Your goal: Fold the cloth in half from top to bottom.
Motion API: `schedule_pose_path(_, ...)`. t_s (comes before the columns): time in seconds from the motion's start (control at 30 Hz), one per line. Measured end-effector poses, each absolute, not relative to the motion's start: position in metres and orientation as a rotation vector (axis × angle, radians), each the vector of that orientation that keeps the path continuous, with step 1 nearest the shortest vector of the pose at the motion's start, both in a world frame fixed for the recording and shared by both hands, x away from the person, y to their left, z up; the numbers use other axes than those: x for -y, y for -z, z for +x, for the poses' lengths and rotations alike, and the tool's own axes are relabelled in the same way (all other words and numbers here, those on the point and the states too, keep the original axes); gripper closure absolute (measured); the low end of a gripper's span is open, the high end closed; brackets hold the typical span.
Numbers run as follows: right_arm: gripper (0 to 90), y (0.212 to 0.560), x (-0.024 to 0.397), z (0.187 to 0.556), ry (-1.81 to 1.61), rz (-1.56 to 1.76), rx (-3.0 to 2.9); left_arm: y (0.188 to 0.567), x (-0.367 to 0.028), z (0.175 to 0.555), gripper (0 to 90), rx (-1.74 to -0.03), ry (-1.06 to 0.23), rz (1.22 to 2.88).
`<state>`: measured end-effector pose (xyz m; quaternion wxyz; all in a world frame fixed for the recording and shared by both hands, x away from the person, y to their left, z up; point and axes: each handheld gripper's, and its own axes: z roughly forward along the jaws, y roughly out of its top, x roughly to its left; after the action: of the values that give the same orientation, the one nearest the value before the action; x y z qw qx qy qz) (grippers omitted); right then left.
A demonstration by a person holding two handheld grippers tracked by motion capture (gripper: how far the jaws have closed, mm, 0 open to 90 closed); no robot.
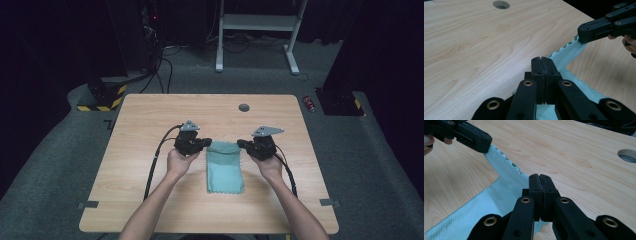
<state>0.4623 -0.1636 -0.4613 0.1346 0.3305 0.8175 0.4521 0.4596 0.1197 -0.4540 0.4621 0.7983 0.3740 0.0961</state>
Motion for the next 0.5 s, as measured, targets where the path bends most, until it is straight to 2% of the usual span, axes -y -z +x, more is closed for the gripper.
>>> schedule_pose_path(0.5, 89.1, 0.464, 0.169, 0.451, -1.342, 0.927, -2.387, 0.456, -0.121, 0.446, 89.1, -0.893, -0.219, 1.961)
